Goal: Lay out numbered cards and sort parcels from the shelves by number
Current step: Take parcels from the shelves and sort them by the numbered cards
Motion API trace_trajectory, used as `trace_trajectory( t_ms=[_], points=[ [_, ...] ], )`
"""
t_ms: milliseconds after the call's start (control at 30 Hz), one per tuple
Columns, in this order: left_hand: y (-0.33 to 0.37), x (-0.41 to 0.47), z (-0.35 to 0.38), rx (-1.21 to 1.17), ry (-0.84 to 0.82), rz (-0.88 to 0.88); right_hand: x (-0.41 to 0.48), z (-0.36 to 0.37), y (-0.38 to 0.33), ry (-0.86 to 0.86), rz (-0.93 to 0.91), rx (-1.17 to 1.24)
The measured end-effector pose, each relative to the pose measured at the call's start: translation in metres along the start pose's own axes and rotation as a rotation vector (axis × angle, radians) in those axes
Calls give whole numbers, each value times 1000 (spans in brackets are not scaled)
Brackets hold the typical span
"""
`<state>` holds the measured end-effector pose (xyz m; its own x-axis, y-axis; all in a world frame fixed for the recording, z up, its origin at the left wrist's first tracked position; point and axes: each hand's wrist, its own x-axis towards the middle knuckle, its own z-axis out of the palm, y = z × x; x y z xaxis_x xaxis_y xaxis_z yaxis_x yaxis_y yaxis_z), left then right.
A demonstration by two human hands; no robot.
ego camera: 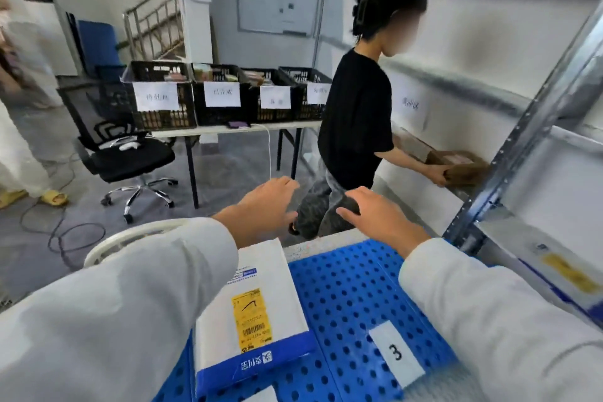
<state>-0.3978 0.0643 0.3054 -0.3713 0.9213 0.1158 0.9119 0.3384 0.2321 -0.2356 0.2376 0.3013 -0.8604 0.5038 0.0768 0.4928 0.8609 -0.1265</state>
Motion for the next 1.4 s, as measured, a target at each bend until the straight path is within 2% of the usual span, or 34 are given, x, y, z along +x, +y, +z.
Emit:
trace_trajectory(
  t_ms=[200,333,500,833,1167,1400],
  points=[
    [77,37,-33,18,60,77,-36,-53,59,122,127,60],
    [157,64,-39,-21,64,152,-75,-84,118,159,188,32],
    [264,93,-22,-62,61,274,-130,-106,200,193,278,8],
    [431,143,25,77,94,455,-232,-131,335,241,444,-8],
    [526,172,84,24,-10,513,-275,-117,426,186,581,5],
    [538,225,119,45,-68,501,-255,-102,474,135,643,40]
  ],
)
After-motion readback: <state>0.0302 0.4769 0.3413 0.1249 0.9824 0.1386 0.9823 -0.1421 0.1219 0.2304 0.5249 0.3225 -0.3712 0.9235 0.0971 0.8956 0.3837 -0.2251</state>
